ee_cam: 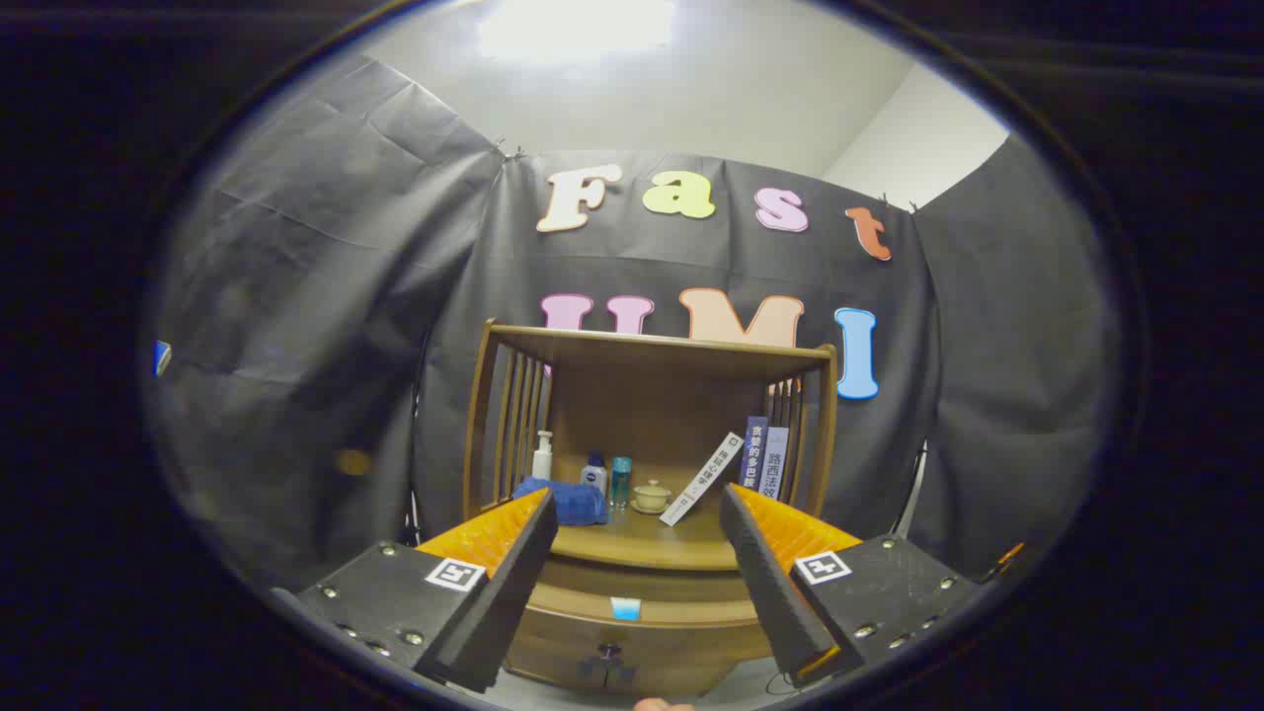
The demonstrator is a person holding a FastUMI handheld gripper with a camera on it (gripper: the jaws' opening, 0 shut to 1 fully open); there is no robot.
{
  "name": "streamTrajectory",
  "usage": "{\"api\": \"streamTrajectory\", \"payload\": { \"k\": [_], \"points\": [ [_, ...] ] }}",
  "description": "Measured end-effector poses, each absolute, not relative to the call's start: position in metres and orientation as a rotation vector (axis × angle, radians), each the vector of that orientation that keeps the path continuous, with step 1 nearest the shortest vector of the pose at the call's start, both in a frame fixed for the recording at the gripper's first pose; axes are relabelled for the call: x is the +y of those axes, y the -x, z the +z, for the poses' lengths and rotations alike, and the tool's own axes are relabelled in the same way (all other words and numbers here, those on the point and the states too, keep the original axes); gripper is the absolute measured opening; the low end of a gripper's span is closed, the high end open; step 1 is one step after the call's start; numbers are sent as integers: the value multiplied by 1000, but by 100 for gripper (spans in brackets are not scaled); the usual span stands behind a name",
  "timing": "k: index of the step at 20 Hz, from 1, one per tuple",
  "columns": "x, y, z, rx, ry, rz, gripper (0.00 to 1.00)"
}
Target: Pull open the drawer, take out the items inside it, and place them on the countertop above the cabinet.
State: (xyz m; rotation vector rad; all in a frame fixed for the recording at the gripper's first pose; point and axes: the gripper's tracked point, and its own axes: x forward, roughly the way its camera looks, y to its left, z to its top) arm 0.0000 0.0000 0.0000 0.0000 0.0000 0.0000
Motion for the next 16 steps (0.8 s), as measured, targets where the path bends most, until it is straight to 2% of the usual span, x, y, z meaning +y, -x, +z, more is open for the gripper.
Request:
{"api": "streamTrajectory", "payload": {
  "k": [16],
  "points": [
    [0,-17,-26,60,-8,3,98]
  ]
}}
